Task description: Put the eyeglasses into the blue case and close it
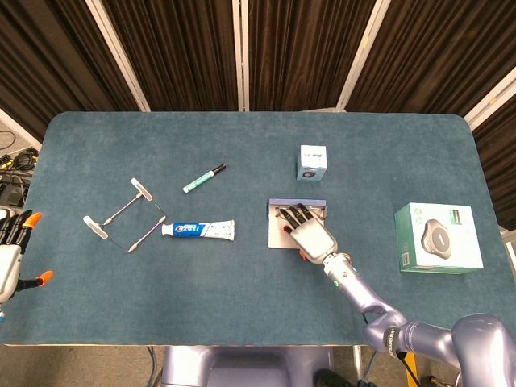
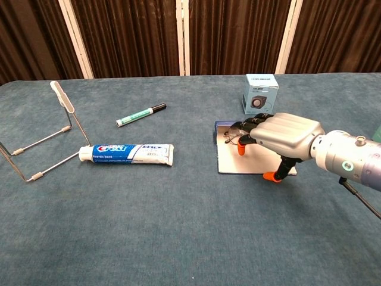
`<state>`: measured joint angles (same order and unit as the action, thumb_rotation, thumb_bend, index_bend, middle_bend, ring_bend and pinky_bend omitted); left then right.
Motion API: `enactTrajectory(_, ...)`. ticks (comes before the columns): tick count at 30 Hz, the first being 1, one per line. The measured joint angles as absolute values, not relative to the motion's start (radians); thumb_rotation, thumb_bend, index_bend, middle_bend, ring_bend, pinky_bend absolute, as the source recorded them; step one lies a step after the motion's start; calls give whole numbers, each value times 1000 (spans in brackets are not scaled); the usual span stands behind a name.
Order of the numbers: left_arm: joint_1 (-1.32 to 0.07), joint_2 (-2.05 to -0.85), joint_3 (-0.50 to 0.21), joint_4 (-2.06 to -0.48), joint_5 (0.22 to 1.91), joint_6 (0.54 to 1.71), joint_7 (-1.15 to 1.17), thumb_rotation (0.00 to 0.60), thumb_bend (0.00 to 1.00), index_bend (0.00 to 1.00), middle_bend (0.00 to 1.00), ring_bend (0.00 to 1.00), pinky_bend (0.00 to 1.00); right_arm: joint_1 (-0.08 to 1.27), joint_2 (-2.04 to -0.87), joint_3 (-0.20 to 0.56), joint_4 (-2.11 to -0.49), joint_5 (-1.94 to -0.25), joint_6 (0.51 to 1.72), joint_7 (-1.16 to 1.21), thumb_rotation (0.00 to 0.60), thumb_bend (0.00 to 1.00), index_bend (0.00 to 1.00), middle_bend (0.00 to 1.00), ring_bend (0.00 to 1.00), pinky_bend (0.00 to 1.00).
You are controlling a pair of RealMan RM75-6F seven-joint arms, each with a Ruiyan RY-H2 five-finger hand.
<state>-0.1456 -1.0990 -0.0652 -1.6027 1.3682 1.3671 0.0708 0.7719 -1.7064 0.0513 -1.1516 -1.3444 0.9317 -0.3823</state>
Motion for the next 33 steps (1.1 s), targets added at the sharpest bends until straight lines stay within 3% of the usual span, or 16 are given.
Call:
enactTrajectory(14, -148, -1104, -66, -1602, 1362, 1363, 81, 600, 0, 0, 0, 0, 0, 763, -1746, 36, -1059, -1403, 938, -352, 600, 222, 327, 0, 0, 0)
enactTrajectory(22, -150, -1107, -66, -1599, 1360, 1360, 86, 600, 0, 0, 0, 0, 0, 758, -1759, 38, -1029, -1428, 949, -325, 600, 364, 378, 0, 0, 0)
enactTrajectory(33, -149, -1107, -65, -1601, 1361, 1362, 87, 600, 0, 0, 0, 0, 0, 755, -1759, 61, -1018, -1440, 967, -292, 600, 388, 415, 0, 0, 0)
